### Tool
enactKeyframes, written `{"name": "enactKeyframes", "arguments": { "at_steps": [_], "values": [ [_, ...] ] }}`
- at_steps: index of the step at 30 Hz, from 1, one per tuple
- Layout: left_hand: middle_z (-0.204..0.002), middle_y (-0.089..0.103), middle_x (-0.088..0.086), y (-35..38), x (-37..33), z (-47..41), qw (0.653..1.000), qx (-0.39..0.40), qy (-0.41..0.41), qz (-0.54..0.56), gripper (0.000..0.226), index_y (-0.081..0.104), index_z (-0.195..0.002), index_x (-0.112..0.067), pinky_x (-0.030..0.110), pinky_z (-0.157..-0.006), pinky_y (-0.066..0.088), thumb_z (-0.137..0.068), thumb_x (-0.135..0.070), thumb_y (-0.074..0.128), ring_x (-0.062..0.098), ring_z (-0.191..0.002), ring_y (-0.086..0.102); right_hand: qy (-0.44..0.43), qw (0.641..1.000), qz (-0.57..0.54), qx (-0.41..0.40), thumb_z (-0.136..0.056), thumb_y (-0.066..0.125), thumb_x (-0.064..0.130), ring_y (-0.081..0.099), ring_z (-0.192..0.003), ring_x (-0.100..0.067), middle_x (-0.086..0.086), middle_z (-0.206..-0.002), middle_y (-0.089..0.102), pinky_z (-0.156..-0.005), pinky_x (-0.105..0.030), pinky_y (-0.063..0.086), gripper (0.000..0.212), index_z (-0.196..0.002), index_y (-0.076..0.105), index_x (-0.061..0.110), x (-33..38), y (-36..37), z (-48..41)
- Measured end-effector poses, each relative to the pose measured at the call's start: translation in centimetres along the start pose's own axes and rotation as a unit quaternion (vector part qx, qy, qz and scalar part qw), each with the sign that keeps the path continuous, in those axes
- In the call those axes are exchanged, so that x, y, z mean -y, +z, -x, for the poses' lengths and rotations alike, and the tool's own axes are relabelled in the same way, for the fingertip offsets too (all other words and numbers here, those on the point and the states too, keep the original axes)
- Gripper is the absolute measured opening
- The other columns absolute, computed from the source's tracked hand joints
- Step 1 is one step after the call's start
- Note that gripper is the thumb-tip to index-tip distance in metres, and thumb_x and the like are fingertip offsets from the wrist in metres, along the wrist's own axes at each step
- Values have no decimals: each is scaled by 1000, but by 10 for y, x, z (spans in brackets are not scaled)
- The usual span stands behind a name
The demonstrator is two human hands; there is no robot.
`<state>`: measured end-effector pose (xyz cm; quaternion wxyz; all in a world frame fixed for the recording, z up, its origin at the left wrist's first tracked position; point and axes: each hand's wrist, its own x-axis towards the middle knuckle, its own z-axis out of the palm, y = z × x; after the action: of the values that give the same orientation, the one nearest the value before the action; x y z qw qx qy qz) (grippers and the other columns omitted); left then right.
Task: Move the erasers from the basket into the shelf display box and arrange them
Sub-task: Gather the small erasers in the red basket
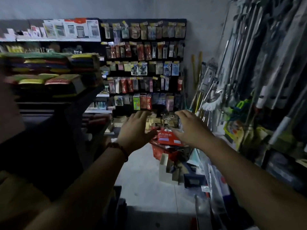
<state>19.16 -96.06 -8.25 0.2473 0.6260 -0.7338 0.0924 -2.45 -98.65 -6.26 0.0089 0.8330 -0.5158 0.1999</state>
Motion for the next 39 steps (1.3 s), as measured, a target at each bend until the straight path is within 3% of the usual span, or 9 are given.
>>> {"name": "enactKeyframes", "arguments": {
  "at_steps": [5,9,14,20,26,32,35,39],
  "values": [
    [-141,51,0,76,56,-120,1000,13,-20,6,69,40,-145,-26,42,-104,43,-88,-59,61,23,-127,48,-21,1000,-7,17,-94,59,43,38,-137,-27,-4,-152,36,-109,-39,38,67,-150,33,17,-42,57,-143],
    [-134,55,4,146,122,-230,999,7,-22,27,65,45,-139,-23,42,-96,49,-85,-48,71,26,-118,52,-41,999,8,15,-93,59,44,35,-140,-28,-6,-156,32,-110,-41,37,71,-152,30,17,-75,108,-268],
    [-137,49,2,208,194,-372,999,42,1,-27,63,42,-139,-25,44,-106,43,-87,-53,64,25,-124,50,-37,999,1,25,-96,56,40,33,-141,-29,-6,-156,29,-109,-43,37,68,-153,26,16,-110,150,-421],
    [-145,46,0,259,271,-532,1000,28,-10,-7,68,38,-145,-26,42,-112,34,-88,-52,65,24,-132,45,-42,999,-1,20,-94,56,46,36,-136,-28,-4,-150,35,-107,-46,40,70,-151,28,18,-150,198,-588],
    [-144,47,2,329,383,-650,998,40,-32,-42,70,38,-146,-26,44,-110,36,-87,-54,65,25,-132,45,-79,996,-12,29,-96,54,45,33,-138,-26,-3,-152,33,-110,-41,36,66,-150,28,19,-172,282,-761],
    [-140,51,3,349,537,-720,988,28,-132,-72,63,43,-140,-28,45,-102,46,-87,-52,64,25,-125,51,-158,983,-54,79,-93,56,47,33,-139,-24,-1,-153,32,-110,-41,37,69,-151,29,20,-127,380,-944],
    [-136,53,0,340,613,-732,976,18,-195,-95,62,42,-139,-31,41,-97,50,-86,-55,64,22,-121,54,-228,966,-67,101,-93,58,45,35,-137,-25,-3,-152,35,-109,-39,37,69,-150,29,20,-71,419,-1018],
    [-139,52,2,329,713,-725,951,-2,-270,-149,65,42,-142,-26,42,-102,48,-88,-54,65,24,-124,53,-309,940,-89,117,-92,57,46,37,-136,-26,-4,-151,36,-110,-41,37,69,-150,31,18,21,482,-1097]
  ]
}}
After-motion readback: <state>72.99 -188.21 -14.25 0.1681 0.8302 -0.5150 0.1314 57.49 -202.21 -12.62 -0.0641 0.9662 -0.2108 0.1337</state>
